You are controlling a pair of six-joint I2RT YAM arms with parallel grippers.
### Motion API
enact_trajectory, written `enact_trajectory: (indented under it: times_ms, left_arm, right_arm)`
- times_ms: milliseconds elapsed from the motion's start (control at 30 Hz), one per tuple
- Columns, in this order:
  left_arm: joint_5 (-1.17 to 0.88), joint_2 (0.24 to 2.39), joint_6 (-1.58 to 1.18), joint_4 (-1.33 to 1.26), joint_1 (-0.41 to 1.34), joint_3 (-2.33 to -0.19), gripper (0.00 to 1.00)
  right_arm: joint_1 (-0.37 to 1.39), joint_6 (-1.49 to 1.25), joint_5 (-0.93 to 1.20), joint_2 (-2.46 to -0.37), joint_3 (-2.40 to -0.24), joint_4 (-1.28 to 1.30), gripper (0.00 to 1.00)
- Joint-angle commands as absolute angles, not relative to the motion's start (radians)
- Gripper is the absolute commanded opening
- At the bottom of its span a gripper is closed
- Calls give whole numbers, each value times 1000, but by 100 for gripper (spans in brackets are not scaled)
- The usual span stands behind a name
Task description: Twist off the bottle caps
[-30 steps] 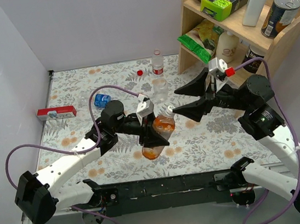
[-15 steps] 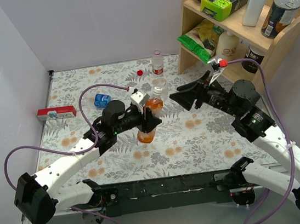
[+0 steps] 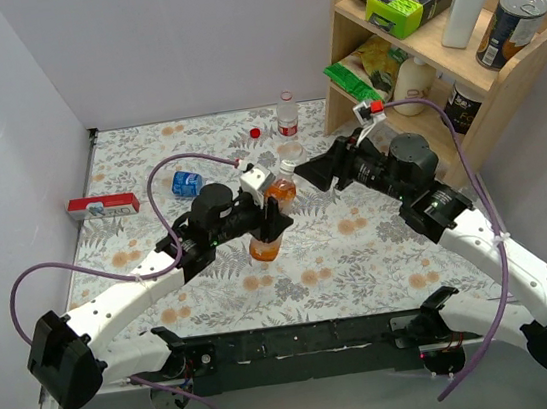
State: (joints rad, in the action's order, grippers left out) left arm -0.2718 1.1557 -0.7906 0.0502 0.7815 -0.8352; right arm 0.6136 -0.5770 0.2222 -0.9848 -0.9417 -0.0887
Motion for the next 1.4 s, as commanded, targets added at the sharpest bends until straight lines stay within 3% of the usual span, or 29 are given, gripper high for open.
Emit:
enact_trajectory:
  times_ms: [0, 533, 833, 1133, 1367]
  left_arm:
    - [-255, 1155, -773, 52, 792, -879, 40]
    - [-255, 1167, -769, 57, 802, -881, 39]
    - [-255, 1172, -758, 60, 810, -882, 39]
    - [-362, 1158, -764, 49, 813, -882, 39]
    - [-732, 1127, -790, -30, 770, -873, 38]
  right_arm:
    - [629, -598, 233, -1014, -1017, -155, 65]
    - [655, -618, 284, -1091, -1046, -184, 62]
    - [657, -617, 298, -1111, -1051, -198, 54]
    - [655, -585, 325, -1109, -1042, -187, 25]
    - [618, -465, 583, -1082, -1069, -160, 20]
